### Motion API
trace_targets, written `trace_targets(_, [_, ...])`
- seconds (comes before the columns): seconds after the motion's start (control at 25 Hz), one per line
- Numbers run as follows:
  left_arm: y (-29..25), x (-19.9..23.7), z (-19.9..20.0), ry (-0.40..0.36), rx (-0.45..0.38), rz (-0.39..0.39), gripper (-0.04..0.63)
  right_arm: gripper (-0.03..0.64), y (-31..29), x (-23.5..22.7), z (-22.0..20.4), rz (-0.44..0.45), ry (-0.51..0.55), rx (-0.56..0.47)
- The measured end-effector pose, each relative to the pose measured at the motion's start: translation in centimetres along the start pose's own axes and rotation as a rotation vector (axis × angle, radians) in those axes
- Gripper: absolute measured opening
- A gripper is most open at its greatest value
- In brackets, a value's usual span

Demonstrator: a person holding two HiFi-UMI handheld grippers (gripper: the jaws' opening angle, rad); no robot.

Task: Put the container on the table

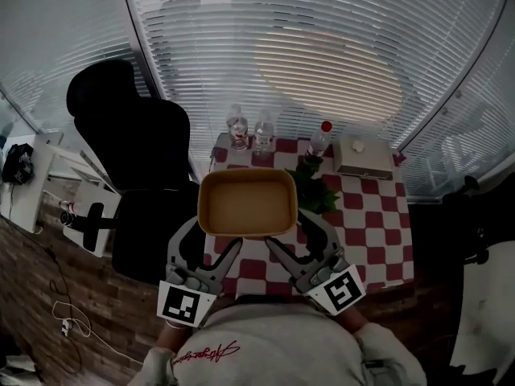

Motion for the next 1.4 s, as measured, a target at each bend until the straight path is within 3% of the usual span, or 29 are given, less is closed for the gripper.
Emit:
trace_targets(0.6, [-1.5, -0.5, -3.5, -0.021, 0.072, 0.067, 0.307, 0.261, -0.5, -1.2, -4.4, 0.06, -0.016, 0.082])
trace_targets(1.4, [-0.8, -0.9, -9.3, 0.042, 0.165, 0.095, 0.307, 0.26, -0.4, 0.6, -8.7, 0.098, -0.009, 0.175])
Point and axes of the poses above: the fingertips, and each gripper's own axes: y backward along the fingers, x to its left, z out of its top, the point moved 2 cm from there along y, backward along the fingers, and after that the axes turned 6 degrees about x, right-handed, at the moved point
